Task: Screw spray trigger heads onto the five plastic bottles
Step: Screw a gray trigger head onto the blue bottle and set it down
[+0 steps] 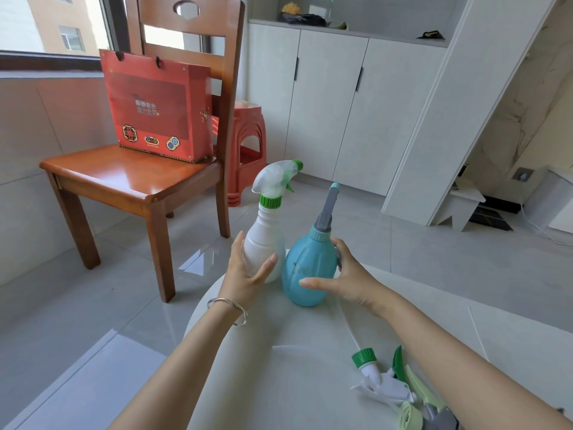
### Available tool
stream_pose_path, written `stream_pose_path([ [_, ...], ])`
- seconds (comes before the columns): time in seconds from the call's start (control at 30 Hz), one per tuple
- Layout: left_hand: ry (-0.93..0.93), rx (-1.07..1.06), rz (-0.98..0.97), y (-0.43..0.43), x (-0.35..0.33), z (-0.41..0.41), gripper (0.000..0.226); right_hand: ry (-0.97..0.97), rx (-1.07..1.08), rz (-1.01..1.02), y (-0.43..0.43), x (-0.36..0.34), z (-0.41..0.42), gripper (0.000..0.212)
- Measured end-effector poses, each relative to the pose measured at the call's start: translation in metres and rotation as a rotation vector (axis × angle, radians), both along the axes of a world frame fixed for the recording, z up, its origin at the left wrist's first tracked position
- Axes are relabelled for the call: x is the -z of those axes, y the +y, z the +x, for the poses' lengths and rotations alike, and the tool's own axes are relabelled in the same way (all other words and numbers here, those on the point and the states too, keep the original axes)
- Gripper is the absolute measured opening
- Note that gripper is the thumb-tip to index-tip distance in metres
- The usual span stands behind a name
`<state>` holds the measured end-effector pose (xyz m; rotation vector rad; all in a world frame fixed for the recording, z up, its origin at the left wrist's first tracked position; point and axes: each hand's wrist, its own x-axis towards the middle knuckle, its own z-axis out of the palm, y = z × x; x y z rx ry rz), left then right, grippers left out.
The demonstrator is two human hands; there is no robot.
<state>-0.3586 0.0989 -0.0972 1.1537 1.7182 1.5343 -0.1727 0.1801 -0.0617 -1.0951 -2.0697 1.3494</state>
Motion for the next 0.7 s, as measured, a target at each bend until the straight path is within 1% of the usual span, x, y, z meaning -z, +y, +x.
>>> stream_pose_path([
  [0.1,0.018,-0.025,-0.013,-0.009,-0.002,0.006,0.082,0.02,0.047,0.054,-0.008,-0.005,0.007,0.097],
  [0.17,0.045,-0.057,-0.042,-0.018,-0.005,0.011,0.082,0.04,0.074,0.071,-0.017,-0.014,0.014,0.097],
  [0.3,0.06,-0.071,-0.04,-0.043,-0.016,0.028,0.077,0.081,0.1,0.103,-0.046,-0.034,0.038,0.085],
  [0.4,0.056,-0.056,-0.075,-0.064,-0.029,0.05,0.08,0.116,0.139,0.122,-0.075,-0.045,0.066,0.076],
  [0.57,0.064,0.049,-0.052,-0.094,-0.048,0.108,0.076,0.144,0.23,0.146,-0.12,-0.053,0.133,0.069],
  [0.7,0.097,0.174,-0.065,-0.101,-0.059,0.166,0.075,0.16,0.363,0.167,-0.151,-0.047,0.192,0.062],
])
